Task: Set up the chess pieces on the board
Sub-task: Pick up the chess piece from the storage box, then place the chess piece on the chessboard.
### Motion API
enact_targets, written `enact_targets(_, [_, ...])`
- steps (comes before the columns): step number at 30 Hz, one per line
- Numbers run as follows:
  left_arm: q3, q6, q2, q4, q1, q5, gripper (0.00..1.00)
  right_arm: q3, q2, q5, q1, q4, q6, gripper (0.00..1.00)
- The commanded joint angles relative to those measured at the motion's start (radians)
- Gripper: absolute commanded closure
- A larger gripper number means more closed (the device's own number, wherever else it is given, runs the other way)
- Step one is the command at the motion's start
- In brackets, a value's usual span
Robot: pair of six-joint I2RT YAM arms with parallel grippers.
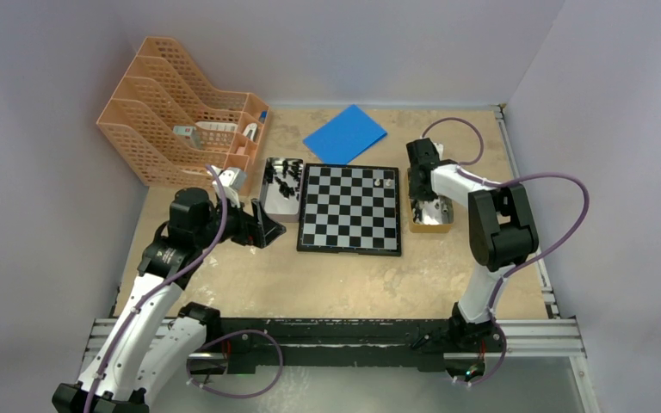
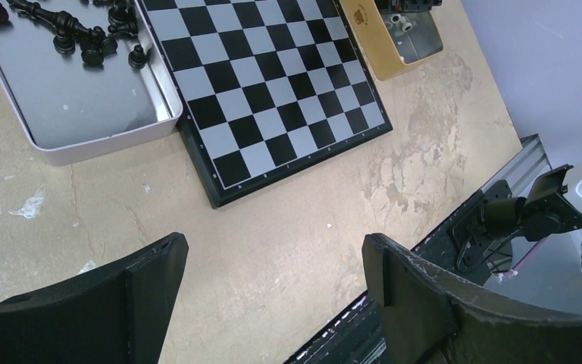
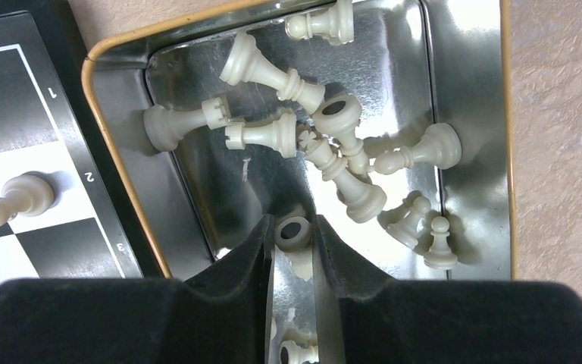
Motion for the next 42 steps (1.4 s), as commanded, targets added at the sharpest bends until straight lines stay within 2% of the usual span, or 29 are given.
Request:
enact_targets(1, [0.003, -0.014, -0.001, 0.021, -0.005, 0.023, 0.14, 0.023, -0.044, 0.050, -0.003, -0.050, 0.026, 0.79])
enact_targets(12, [0.033, -0.036, 0.050, 0.030, -0.005, 0.047, 0.17, 0.034, -0.201, 0.062, -0.003, -0.105, 0.085, 0.82])
enact_targets(16, [0.110, -0.079, 0.103, 0.030, -0.005, 0.076, 0.19, 0.028, -0.281, -0.024, -0.003, -0.083, 0.109, 0.82])
enact_targets(20, [0.154, -0.153, 0.139, 0.119, -0.005, 0.119, 0.24, 0.009, -0.367, -0.177, -0.003, -0.025, 0.167, 0.83])
enact_targets(25, [0.195, -0.223, 0.227, 0.246, -0.005, 0.176, 0.30, -0.072, -0.468, -0.434, -0.001, 0.158, 0.283, 0.84])
enact_targets(30, [0.183, -0.311, 0.309, 0.428, -0.019, 0.215, 0.35, -0.187, -0.522, -0.676, -0.001, 0.370, 0.475, 0.84])
enact_targets(33, [0.171, -0.329, 0.358, 0.540, -0.053, 0.198, 0.36, -0.264, -0.522, -0.809, 0.011, 0.557, 0.632, 0.84])
enact_targets(36, [0.171, -0.315, 0.414, 0.613, -0.110, 0.144, 0.37, -0.306, -0.521, -0.856, 0.036, 0.686, 0.758, 0.84])
enact_targets(42, [0.174, -0.157, 0.510, 0.766, -0.271, -0.013, 0.40, -0.400, -0.511, -0.910, 0.082, 0.952, 1.030, 0.84])
